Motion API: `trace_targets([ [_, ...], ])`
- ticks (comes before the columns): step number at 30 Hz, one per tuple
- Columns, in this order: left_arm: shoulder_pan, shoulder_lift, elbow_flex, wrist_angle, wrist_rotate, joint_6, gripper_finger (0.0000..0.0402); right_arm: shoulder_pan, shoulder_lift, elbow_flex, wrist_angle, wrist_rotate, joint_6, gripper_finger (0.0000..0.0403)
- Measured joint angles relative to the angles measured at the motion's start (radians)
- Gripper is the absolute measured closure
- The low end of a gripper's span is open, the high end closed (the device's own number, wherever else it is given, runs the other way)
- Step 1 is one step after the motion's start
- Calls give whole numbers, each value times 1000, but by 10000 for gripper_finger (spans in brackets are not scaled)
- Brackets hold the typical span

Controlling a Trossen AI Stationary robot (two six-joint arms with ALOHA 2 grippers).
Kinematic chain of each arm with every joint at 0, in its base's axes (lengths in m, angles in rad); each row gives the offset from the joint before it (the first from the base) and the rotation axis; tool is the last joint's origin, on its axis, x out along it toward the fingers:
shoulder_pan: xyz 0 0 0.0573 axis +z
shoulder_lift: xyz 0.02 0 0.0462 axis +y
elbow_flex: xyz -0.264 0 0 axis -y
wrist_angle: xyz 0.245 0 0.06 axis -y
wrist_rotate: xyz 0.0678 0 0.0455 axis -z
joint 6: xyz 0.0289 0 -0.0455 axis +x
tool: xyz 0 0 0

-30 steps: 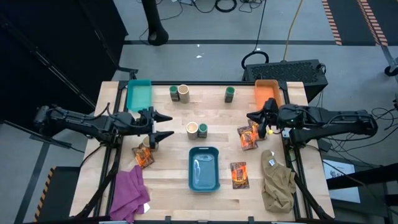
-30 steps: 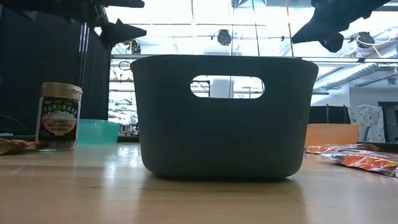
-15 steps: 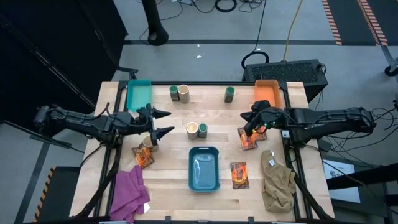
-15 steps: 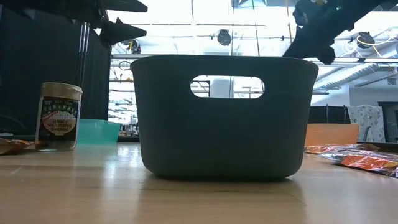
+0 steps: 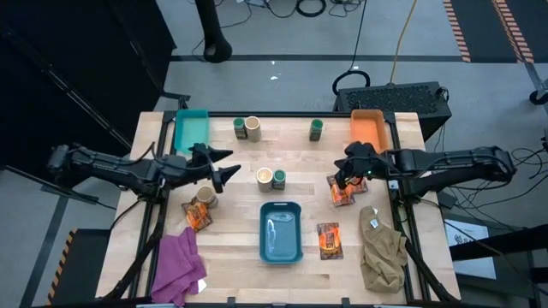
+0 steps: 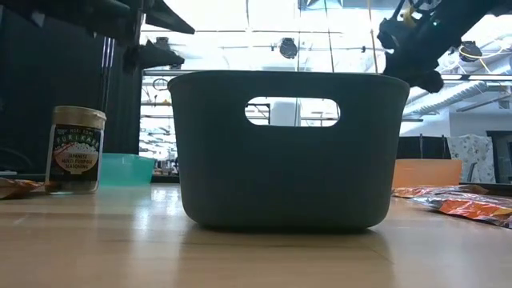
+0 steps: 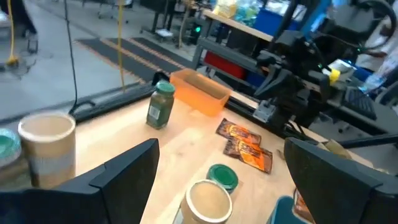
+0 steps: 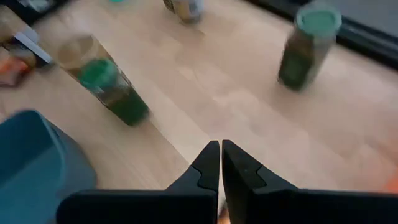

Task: Sort spices by type
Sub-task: Put the orange seasoning bag into the orange bin

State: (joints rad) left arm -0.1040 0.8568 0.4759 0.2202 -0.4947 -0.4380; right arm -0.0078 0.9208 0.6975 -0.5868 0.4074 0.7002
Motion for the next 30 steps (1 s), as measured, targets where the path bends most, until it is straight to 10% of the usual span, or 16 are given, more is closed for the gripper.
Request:
trace_targets([
  [13,69,20,80,134,157,294,52,76,268,74,-183,-136,256,403],
  [30,291,58,117,20,105,426,52,114,470,308,-507,-225,339,394],
])
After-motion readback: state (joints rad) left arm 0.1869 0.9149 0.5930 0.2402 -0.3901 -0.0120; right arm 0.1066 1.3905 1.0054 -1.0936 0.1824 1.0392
